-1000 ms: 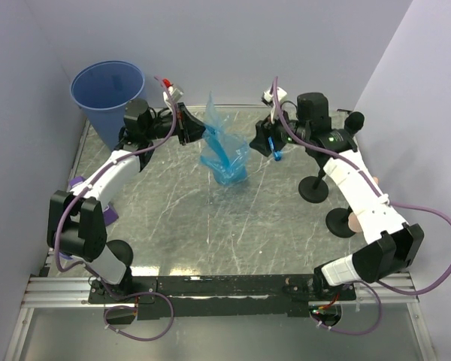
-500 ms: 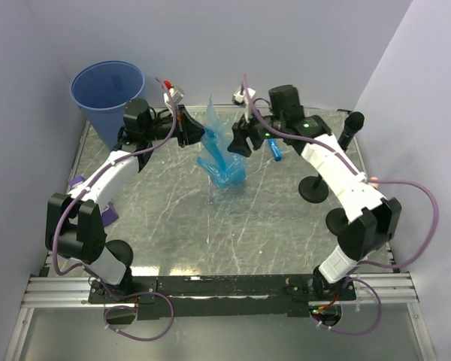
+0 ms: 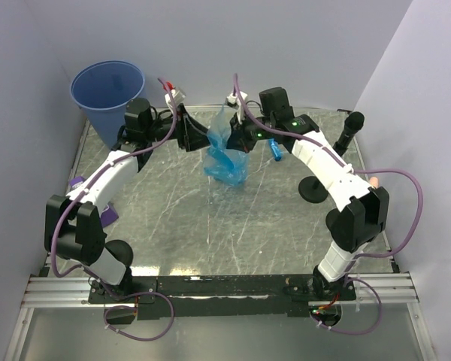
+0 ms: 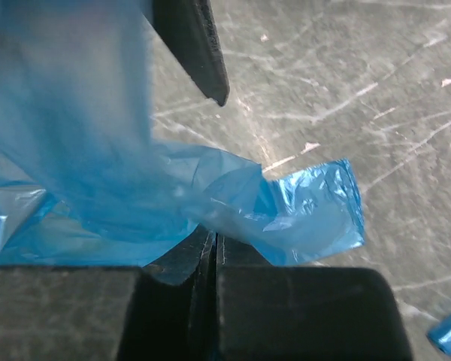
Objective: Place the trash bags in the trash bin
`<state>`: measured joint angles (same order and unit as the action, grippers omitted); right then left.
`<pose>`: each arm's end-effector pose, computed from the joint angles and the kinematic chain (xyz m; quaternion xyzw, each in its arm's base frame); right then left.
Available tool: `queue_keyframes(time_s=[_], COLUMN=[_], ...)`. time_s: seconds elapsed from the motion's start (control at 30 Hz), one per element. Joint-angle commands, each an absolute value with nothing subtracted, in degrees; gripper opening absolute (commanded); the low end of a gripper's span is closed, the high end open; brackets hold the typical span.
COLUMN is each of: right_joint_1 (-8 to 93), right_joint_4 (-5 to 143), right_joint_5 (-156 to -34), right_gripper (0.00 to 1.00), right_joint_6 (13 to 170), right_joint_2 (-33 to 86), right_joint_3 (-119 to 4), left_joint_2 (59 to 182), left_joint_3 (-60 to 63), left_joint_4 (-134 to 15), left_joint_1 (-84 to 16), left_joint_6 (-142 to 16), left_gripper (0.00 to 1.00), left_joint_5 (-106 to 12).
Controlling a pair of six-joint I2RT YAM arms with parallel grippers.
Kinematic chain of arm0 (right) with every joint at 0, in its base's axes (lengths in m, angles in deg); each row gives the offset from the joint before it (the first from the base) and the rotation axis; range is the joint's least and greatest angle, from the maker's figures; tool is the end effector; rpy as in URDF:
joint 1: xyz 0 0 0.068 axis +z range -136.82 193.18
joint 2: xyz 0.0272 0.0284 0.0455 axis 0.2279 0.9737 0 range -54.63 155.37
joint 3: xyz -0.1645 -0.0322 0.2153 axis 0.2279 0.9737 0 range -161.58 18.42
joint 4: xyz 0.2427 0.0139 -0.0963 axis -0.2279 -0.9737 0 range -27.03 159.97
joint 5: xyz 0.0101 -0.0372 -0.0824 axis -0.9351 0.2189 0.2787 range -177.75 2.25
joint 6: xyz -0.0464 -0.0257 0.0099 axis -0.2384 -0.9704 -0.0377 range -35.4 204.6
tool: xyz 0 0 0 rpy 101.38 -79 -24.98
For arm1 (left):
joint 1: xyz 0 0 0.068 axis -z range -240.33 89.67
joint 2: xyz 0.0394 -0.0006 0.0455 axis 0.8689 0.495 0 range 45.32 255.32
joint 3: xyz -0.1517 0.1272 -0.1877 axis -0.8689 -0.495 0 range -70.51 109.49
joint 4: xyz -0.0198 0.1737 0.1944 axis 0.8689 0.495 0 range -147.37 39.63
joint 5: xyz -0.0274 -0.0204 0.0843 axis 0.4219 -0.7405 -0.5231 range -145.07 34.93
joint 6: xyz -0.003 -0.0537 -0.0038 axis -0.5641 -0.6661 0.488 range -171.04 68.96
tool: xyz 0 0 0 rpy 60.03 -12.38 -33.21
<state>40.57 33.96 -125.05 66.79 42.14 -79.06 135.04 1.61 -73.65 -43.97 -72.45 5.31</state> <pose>0.3265 0.1935 0.3796 -0.4591 0.7205 0.3195 0.4100 0.3386 -0.1317 0.3585 0.3239 0.6331 -0.5358 0.4552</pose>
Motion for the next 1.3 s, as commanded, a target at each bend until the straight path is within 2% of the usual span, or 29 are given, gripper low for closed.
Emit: queue_keyframes(time_s=[0.0,0.17,0.4,0.67,0.77,0.9,1.0,1.17,1.27], right_joint_1=[37.88,35.5,34.01,34.18,34.18,33.57,32.17,28.74,27.68], right_joint_4=[39.12,41.4,43.34,44.31,44.66,44.23,43.0,41.94,41.67], right_joint_5=[-129.67,-129.42,-131.08,-130.47,-129.68,-127.05,-123.8,-118.0,-115.88], right_gripper=[0.0,0.0,0.0,0.0,0.0,0.0,0.0,0.0,0.0], right_joint_6=[71.23,75.8,80.46,82.75,83.01,82.32,80.64,78.97,78.53], right_joint_2=[37.57,37.22,38.62,38.71,38.19,36.43,34.41,31.07,29.31], right_joint_3=[-78.62,-78.26,-79.93,-79.58,-79.14,-77.83,-76.07,-72.56,-70.89], left_joint_2=[131.46,131.02,131.02,138.39,140.59,141.13,139.11,136.47,135.06], left_joint_3=[0.87,-2.04,-4.06,2.43,4.72,5.69,4.21,0.95,-0.1], left_joint_4=[-71.44,-73.36,-72.23,-76.46,-71.71,-66.26,-64.41,-64.75,-65.46], left_joint_1=[-45.65,-45.22,-43.72,-38.63,-37.66,-37.92,-39.41,-45.29,-47.76], left_joint_6=[-73.36,-74.24,-69.59,-71.0,-67.57,-64.5,-63.44,-66.68,-67.74], left_gripper=[0.65,0.68,0.71,0.68,0.61,0.33,0.16,0.01,0.01], left_joint_5=[4.08,7.24,3.65,-2.24,-2.95,-5.32,-8.38,-9.98,-9.19])
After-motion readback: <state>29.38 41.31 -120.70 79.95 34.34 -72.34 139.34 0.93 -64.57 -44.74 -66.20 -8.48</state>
